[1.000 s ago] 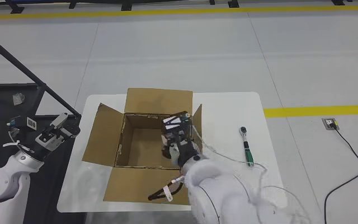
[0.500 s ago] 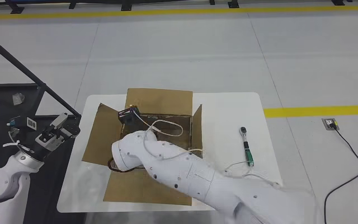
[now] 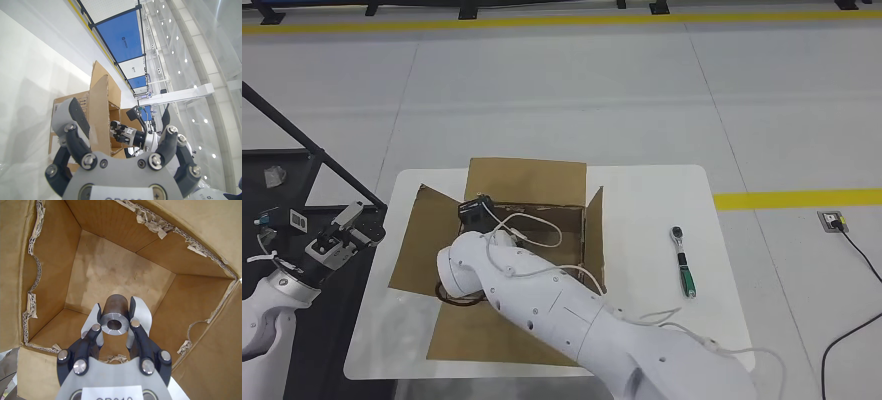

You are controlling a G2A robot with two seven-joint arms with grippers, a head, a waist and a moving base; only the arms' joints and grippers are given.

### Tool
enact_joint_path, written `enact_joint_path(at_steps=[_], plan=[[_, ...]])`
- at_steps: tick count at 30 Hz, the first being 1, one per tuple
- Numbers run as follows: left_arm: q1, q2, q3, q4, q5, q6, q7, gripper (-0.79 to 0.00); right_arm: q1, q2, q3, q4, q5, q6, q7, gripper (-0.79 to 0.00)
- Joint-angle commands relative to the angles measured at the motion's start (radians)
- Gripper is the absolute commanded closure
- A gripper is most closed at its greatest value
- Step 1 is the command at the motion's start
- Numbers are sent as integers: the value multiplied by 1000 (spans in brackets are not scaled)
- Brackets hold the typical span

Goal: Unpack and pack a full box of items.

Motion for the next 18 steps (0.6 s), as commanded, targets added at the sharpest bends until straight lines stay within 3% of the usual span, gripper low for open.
enact_joint_path(at_steps=[1,4,12,18], plan=[[0,0,0,0,0,0,0,-785,0,0,0,0,0,0,0,0],[3,-1,3,-5,-5,10,2,-785,0,0,0,0,0,0,0,0],[20,2,43,-116,196,59,80,-785,-95,28,39,91,14,-188,-201,0],[41,0,59,-147,231,80,96,-785,-121,25,51,184,-5,-236,-218,0]])
